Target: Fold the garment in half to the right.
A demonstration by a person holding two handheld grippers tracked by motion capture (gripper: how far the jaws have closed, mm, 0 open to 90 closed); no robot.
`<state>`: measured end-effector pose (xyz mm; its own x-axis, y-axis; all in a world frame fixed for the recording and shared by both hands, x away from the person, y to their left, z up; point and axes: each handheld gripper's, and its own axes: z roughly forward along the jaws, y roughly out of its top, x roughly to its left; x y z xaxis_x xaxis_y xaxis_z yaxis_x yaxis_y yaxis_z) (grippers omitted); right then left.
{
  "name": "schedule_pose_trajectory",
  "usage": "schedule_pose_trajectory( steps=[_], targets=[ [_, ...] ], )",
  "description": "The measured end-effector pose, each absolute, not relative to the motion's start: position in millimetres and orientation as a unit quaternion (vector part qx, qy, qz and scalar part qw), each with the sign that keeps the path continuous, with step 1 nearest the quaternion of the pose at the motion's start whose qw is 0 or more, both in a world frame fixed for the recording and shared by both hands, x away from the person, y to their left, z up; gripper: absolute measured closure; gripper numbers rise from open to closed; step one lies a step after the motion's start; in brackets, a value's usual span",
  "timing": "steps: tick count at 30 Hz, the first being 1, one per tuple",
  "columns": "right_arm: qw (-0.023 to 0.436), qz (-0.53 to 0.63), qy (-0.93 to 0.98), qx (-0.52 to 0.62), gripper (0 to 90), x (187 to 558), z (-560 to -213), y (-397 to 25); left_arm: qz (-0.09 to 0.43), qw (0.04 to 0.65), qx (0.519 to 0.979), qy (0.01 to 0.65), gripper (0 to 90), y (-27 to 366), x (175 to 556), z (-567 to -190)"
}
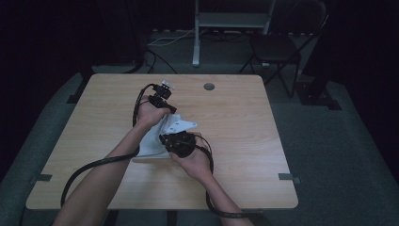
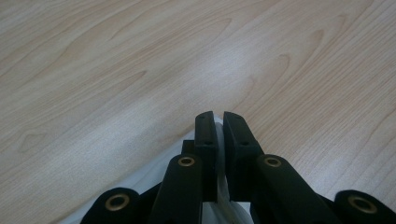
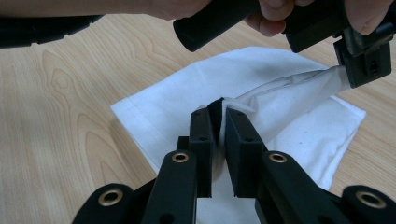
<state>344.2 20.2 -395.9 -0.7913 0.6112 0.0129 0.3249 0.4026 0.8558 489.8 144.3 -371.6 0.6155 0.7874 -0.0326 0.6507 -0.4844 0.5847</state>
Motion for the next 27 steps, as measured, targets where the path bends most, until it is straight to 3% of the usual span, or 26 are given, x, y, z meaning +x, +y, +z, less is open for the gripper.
schedule_pose_trajectory(
  steps=[27],
  targets=[
    [0.148,0.462,0.825,0.289,81.7,343.8,-401.8,14.6,0.121,0.280,0.854,0.421,84.4,139.2,488.8,-377.1]
  ],
)
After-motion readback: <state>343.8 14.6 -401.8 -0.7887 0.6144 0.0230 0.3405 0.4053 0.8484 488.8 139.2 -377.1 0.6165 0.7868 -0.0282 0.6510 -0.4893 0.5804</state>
